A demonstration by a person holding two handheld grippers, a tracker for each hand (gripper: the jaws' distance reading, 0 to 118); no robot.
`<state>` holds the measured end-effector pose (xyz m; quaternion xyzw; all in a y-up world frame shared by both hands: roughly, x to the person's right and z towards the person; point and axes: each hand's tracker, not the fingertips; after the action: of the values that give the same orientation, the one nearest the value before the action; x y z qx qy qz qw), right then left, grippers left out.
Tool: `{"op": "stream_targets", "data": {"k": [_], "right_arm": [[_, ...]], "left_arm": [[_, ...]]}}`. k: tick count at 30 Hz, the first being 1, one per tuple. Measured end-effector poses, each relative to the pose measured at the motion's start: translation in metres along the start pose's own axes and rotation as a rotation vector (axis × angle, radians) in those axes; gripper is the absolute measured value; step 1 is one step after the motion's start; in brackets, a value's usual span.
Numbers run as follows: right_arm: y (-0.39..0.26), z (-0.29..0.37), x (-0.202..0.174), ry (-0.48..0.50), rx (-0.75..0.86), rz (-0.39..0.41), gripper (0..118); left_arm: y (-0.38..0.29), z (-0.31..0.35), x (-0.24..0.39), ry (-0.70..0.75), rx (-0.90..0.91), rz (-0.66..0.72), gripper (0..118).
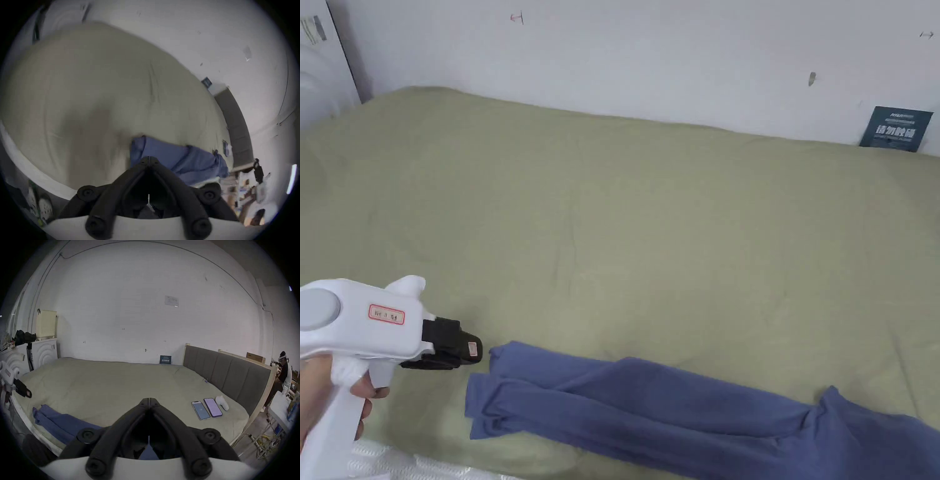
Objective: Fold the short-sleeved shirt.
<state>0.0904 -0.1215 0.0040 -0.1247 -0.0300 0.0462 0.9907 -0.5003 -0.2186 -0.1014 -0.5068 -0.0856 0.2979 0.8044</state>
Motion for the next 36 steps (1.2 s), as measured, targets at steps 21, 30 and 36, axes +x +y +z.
{"op": "stream_targets", "data": {"k": [21,30,36], "right_arm": [[-0.003,-0.016,-0.017,0.057,-0.091,0.01,0],[0.003,-0.007,-0.001,0.064,-0.047,-0.025,0],[0.007,-0.005,0.01,0.078,-0.025,-0.059,0]], "left_arm": [[-0.007,-0.073,-0.026,-0.262,-0.146,0.184,7],[-0.015,-0.004,-0.001,-0.266,-0.012,0.251,7],[-0.024,0.045,0.008,-0.153,0.067,0.214,7]]}}
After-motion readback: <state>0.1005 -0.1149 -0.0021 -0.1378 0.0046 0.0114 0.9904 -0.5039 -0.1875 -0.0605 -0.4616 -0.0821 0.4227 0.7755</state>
